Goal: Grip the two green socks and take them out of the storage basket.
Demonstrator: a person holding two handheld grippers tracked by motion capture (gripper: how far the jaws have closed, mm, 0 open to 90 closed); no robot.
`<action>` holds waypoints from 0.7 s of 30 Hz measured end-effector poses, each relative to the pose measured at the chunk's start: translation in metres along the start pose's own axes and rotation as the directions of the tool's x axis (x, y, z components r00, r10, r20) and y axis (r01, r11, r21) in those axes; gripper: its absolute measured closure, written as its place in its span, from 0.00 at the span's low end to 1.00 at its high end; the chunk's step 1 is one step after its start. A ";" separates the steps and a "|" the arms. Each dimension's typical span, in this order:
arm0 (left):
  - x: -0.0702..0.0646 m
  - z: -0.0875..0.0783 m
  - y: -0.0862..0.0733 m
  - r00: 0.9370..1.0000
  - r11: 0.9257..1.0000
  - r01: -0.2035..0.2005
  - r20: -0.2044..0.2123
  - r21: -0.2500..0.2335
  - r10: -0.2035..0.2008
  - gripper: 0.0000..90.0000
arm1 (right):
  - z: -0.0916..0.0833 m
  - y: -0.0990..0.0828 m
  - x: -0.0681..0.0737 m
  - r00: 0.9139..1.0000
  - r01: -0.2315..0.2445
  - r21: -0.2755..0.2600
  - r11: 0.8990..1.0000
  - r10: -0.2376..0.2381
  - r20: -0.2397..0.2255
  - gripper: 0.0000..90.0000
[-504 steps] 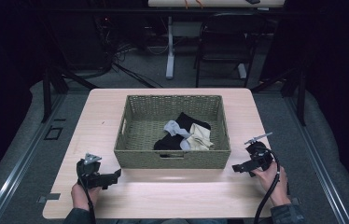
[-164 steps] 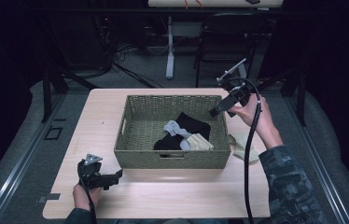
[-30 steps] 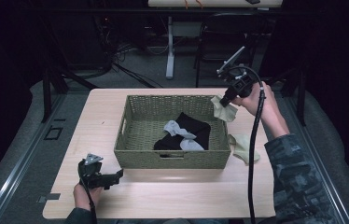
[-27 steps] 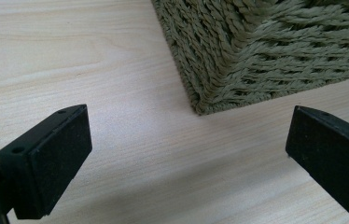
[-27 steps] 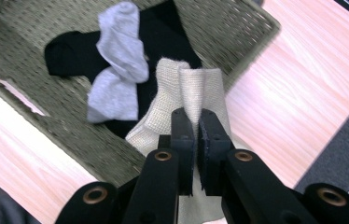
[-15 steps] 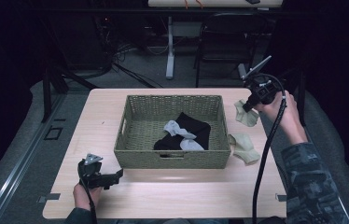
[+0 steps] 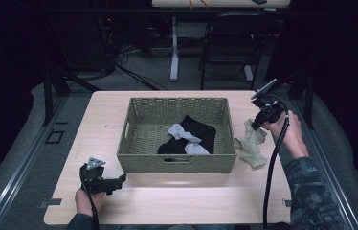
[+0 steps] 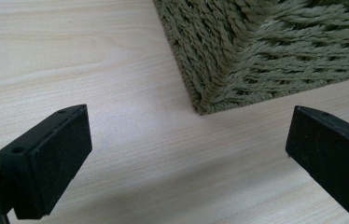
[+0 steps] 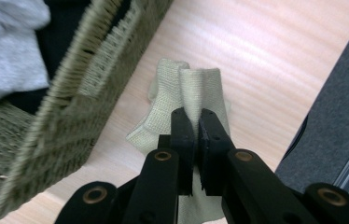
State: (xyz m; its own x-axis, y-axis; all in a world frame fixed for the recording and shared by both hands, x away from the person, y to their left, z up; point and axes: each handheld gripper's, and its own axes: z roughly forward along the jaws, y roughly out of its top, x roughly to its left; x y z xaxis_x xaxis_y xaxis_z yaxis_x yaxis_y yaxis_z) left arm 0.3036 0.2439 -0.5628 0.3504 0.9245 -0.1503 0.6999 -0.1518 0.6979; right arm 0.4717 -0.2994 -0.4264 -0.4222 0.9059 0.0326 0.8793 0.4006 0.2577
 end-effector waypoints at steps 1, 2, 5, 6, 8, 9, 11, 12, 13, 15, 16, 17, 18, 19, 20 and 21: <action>0.000 0.000 0.000 1.000 1.000 0.000 0.000 0.000 0.000 0.00 | 0.005 -0.002 0.000 1.000 -0.016 -0.005 1.000 0.016 -0.002 0.96; 0.000 0.000 0.000 1.000 1.000 -0.001 0.001 0.000 0.001 0.00 | 0.009 -0.003 0.000 1.000 -0.019 -0.002 1.000 0.019 0.000 0.96; 0.000 0.000 0.000 1.000 1.000 -0.003 0.005 0.002 0.003 0.00 | 0.021 -0.006 -0.002 1.000 -0.023 0.011 1.000 0.023 -0.009 0.96; 0.000 0.000 0.000 1.000 1.000 -0.003 0.005 0.002 0.003 0.00 | 0.025 -0.007 -0.002 1.000 -0.031 0.008 0.999 0.031 -0.006 0.96; 0.000 0.000 0.000 1.000 1.000 -0.001 0.001 0.001 0.001 0.00 | 0.033 -0.009 -0.002 1.000 -0.031 0.014 0.999 0.031 0.002 0.96; 0.000 0.000 0.000 1.000 1.000 0.000 0.000 0.000 0.000 0.00 | 0.037 -0.011 -0.002 0.999 -0.037 0.017 0.999 0.037 0.005 0.95; 0.000 0.000 0.000 1.000 1.000 0.000 0.001 0.001 0.000 0.00 | 0.047 -0.014 -0.002 0.999 -0.048 0.021 0.999 0.048 -0.002 0.95; 0.000 0.000 0.000 1.000 1.000 -0.001 0.004 0.001 0.001 0.00 | 0.047 -0.014 -0.002 0.999 -0.048 0.021 0.999 0.048 -0.002 0.95; 0.000 0.000 0.000 1.000 1.000 -0.001 0.004 0.002 0.001 0.00 | 0.056 -0.017 -0.003 0.998 -0.054 0.028 0.998 0.054 -0.010 0.94; 0.000 0.000 0.000 1.000 1.000 0.001 0.001 -0.002 -0.001 0.00 | 0.065 -0.020 -0.003 0.998 -0.060 0.041 0.997 0.060 -0.014 0.88; 0.000 0.000 0.000 1.000 1.000 0.001 0.001 -0.002 -0.001 0.00 | 0.068 -0.021 -0.002 0.998 -0.067 0.046 0.997 0.068 -0.009 0.82; 0.000 0.000 0.000 1.000 1.000 0.000 0.001 0.001 0.000 0.00 | 0.070 -0.022 -0.002 0.997 -0.070 0.054 0.996 0.071 -0.016 0.75; 0.000 0.000 0.000 1.000 1.000 0.000 0.002 -0.001 0.000 0.00 | 0.071 -0.023 -0.003 0.997 -0.075 0.046 0.996 0.076 -0.018 0.69; 0.000 -0.001 0.000 1.000 1.000 -0.002 0.001 0.001 0.002 0.00 | 0.071 -0.025 -0.002 0.996 -0.085 0.034 0.996 0.086 -0.018 0.63; 0.000 -0.001 0.000 1.000 1.000 -0.002 0.001 0.001 0.002 0.00 | 0.070 -0.028 -0.002 0.995 -0.094 0.019 0.995 0.094 -0.026 0.55; 0.000 -0.001 0.000 1.000 1.000 -0.001 0.001 0.001 0.001 0.00 | 0.068 -0.030 -0.003 0.995 -0.095 0.013 0.995 0.096 -0.037 0.48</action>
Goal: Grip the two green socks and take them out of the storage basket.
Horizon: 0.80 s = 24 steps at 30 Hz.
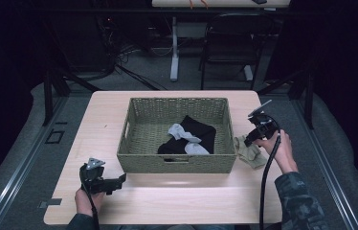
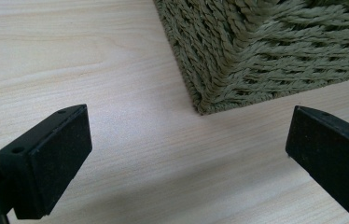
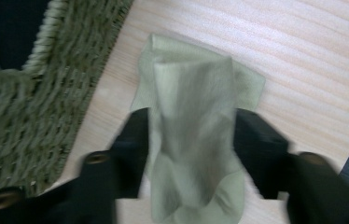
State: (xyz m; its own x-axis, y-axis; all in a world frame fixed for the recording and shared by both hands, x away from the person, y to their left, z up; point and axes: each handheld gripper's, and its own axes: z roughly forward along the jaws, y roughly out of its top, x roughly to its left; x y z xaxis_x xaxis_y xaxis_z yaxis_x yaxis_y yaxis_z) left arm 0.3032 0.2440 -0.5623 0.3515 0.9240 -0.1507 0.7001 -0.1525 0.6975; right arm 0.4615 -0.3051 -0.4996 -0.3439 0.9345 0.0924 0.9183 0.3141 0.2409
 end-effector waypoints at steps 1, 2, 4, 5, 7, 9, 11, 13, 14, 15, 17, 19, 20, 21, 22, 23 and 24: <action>0.000 0.000 0.000 1.000 1.000 0.000 -0.001 0.002 0.000 0.00 | -0.004 -0.002 -0.001 1.000 0.007 0.000 1.000 -0.007 -0.010 0.44; 0.000 0.000 0.000 1.000 1.000 0.001 0.000 0.002 -0.001 0.00 | -0.006 -0.005 -0.001 1.000 0.002 -0.017 1.000 -0.003 -0.017 0.38; 0.000 0.000 0.000 1.000 1.000 0.000 0.000 -0.001 0.000 0.00 | -0.013 -0.013 0.001 1.000 0.003 -0.040 0.999 -0.004 -0.025 0.29; 0.000 -0.001 0.000 1.000 1.000 -0.002 0.000 -0.001 0.002 0.00 | -0.015 -0.017 0.002 0.999 0.003 -0.049 0.999 -0.005 -0.033 0.24; 0.000 -0.001 0.000 1.000 1.000 -0.001 -0.002 -0.002 0.001 0.00 | -0.018 -0.022 0.004 0.999 0.001 -0.055 0.998 -0.003 -0.036 0.18; 0.000 -0.001 0.000 1.000 1.000 -0.001 -0.002 -0.001 0.001 0.00 | -0.023 -0.032 0.006 0.999 0.007 -0.061 0.998 -0.010 -0.038 0.13; 0.000 -0.001 0.000 1.000 1.000 -0.002 -0.001 0.000 0.002 0.00 | -0.026 -0.051 0.010 0.999 0.006 -0.074 0.997 -0.009 -0.041 0.04; 0.000 -0.001 0.000 1.000 1.000 -0.002 -0.001 0.001 0.002 0.00 | -0.026 -0.063 0.011 0.999 0.000 -0.074 0.997 -0.003 -0.038 0.03; 0.000 -0.001 0.000 1.000 1.000 -0.002 -0.001 0.001 0.002 0.00 | -0.025 -0.068 0.011 0.999 -0.005 -0.076 0.997 0.002 -0.043 0.02; -0.001 0.000 0.000 1.000 1.000 -0.001 -0.005 0.000 0.001 0.00 | -0.024 -0.073 0.011 0.999 -0.010 -0.077 0.997 0.006 -0.052 0.01; -0.001 0.000 0.000 1.000 1.000 -0.003 -0.007 0.001 0.003 0.00 | -0.020 -0.082 0.010 0.999 -0.017 -0.080 0.997 0.014 -0.048 0.01; -0.001 0.000 0.001 1.000 1.000 -0.010 -0.002 0.002 0.010 0.00 | -0.017 -0.086 0.008 0.999 -0.011 -0.061 0.998 0.008 -0.044 0.00; -0.001 0.000 0.001 1.000 1.000 -0.009 -0.003 0.002 0.009 0.00 | -0.017 -0.088 0.006 0.999 -0.018 -0.069 0.997 0.015 -0.049 0.00; -0.001 0.000 0.001 1.000 1.000 -0.010 -0.002 0.002 0.010 0.00 | -0.016 -0.090 0.005 0.998 -0.029 -0.075 0.997 0.024 -0.059 0.00; -0.001 0.001 0.001 1.000 1.000 -0.011 -0.002 0.002 0.011 0.00 | -0.015 -0.091 0.004 0.998 -0.032 -0.071 0.997 0.029 -0.053 0.00; -0.001 0.001 0.001 1.000 1.000 -0.012 0.000 0.001 0.012 0.00 | -0.013 -0.092 0.003 0.998 -0.029 -0.067 0.997 0.025 -0.066 0.00; -0.001 0.001 0.002 1.000 1.000 -0.014 0.001 0.003 0.014 0.00 | -0.011 -0.094 0.003 0.997 -0.045 -0.081 0.996 0.040 -0.069 0.00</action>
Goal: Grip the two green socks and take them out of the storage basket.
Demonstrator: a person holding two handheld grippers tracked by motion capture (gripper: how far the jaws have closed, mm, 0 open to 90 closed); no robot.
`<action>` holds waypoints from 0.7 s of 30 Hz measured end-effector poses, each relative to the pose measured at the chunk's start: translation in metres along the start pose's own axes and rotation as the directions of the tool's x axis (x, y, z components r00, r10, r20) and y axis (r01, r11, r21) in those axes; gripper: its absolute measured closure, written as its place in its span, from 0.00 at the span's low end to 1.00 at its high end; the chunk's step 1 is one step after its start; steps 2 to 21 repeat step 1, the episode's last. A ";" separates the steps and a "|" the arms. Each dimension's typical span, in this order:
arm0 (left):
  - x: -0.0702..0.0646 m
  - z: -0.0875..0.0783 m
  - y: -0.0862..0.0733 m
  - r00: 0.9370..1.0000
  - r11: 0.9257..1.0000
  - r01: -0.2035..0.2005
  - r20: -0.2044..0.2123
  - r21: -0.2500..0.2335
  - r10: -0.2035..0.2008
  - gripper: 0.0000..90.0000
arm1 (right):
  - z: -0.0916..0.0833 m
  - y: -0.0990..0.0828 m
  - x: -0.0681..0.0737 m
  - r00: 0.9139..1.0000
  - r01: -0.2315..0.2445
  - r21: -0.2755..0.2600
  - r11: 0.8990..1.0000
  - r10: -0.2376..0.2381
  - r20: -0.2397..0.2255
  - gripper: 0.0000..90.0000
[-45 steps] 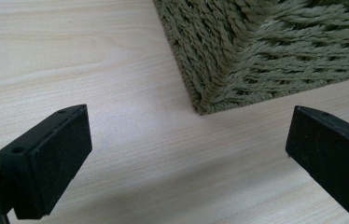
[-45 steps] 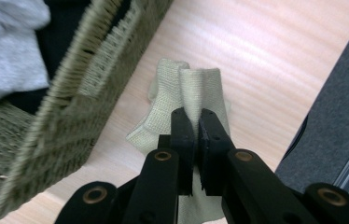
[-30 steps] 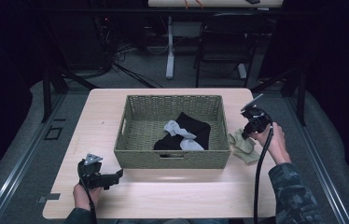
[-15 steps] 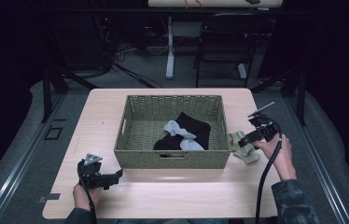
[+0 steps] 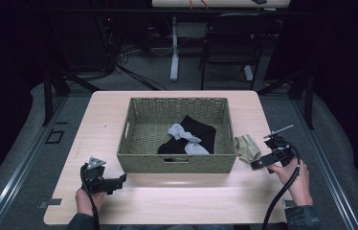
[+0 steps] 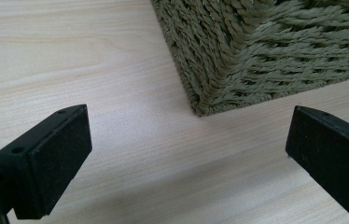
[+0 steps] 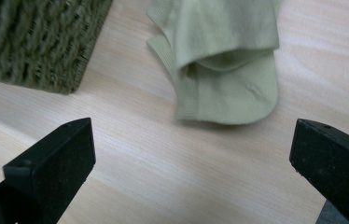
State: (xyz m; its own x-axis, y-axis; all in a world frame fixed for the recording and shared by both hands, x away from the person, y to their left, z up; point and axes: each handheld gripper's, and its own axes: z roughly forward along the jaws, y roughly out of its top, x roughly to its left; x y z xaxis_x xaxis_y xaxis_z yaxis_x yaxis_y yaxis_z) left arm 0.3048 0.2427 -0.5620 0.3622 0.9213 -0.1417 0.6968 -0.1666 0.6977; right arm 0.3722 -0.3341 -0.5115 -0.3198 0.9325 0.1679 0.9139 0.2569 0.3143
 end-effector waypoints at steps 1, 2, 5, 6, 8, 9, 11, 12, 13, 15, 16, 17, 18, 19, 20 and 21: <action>0.000 0.000 0.000 1.000 1.000 0.000 0.000 0.000 0.000 0.00 | 0.000 0.000 -0.002 1.000 0.010 0.022 1.000 -0.010 0.001 0.00; 0.000 0.000 0.000 1.000 1.000 0.000 0.000 0.000 0.000 0.00 | 0.000 0.000 -0.002 1.000 0.010 0.022 1.000 -0.010 0.001 0.00; 0.000 0.000 0.000 1.000 1.000 0.000 0.000 0.000 0.000 0.00 | 0.000 0.000 -0.002 1.000 0.010 0.022 1.000 -0.010 0.001 0.00; 0.000 0.000 0.000 1.000 1.000 0.000 0.000 0.000 0.000 0.00 | 0.000 0.000 -0.002 1.000 0.010 0.022 1.000 -0.010 0.001 0.00; 0.000 0.000 0.000 1.000 1.000 0.000 0.000 0.000 0.000 0.00 | 0.000 0.000 -0.002 1.000 0.010 0.022 1.000 -0.010 0.001 0.00; 0.000 0.000 0.000 1.000 1.000 0.000 0.000 0.000 0.000 0.00 | 0.000 0.000 -0.002 1.000 0.010 0.022 1.000 -0.010 0.001 0.00; 0.000 0.000 0.000 1.000 1.000 0.000 0.000 0.000 0.000 0.00 | 0.000 0.000 -0.002 1.000 0.010 0.022 1.000 -0.010 0.001 0.00; 0.000 0.000 0.000 1.000 1.000 0.000 0.000 0.000 0.000 0.00 | 0.000 0.000 -0.002 1.000 0.010 0.022 1.000 -0.010 0.001 0.00; 0.000 0.000 0.000 1.000 1.000 0.000 0.000 0.000 0.000 0.00 | 0.000 0.000 -0.002 1.000 0.010 0.022 1.000 -0.010 0.001 0.00; 0.000 0.000 0.000 1.000 1.000 0.000 0.000 0.000 0.000 0.00 | 0.000 0.000 -0.002 1.000 0.010 0.022 1.000 -0.010 0.001 0.00; 0.000 0.000 0.000 1.000 1.000 0.000 0.000 0.000 0.000 0.00 | 0.000 0.000 -0.002 1.000 0.010 0.022 1.000 -0.010 0.001 0.00; 0.000 0.000 0.000 1.000 1.000 0.000 0.000 0.000 0.000 0.00 | 0.000 0.000 -0.002 1.000 0.010 0.022 1.000 -0.010 0.001 0.00; 0.000 0.000 0.000 1.000 1.000 0.000 0.000 0.000 0.000 0.00 | 0.000 0.000 -0.002 1.000 0.010 0.022 1.000 -0.010 0.001 0.00; 0.000 0.000 0.000 1.000 1.000 0.000 0.000 0.000 0.000 0.00 | 0.000 0.000 -0.002 1.000 0.010 0.022 1.000 -0.010 0.001 0.00; 0.000 0.000 0.000 1.000 1.000 0.000 0.000 0.000 0.000 0.00 | 0.000 0.000 -0.002 1.000 0.010 0.022 1.000 -0.010 0.001 0.00; 0.000 0.000 0.000 1.000 1.000 0.000 0.000 0.000 0.000 0.00 | 0.000 0.000 -0.002 1.000 0.010 0.022 1.000 -0.010 0.001 0.00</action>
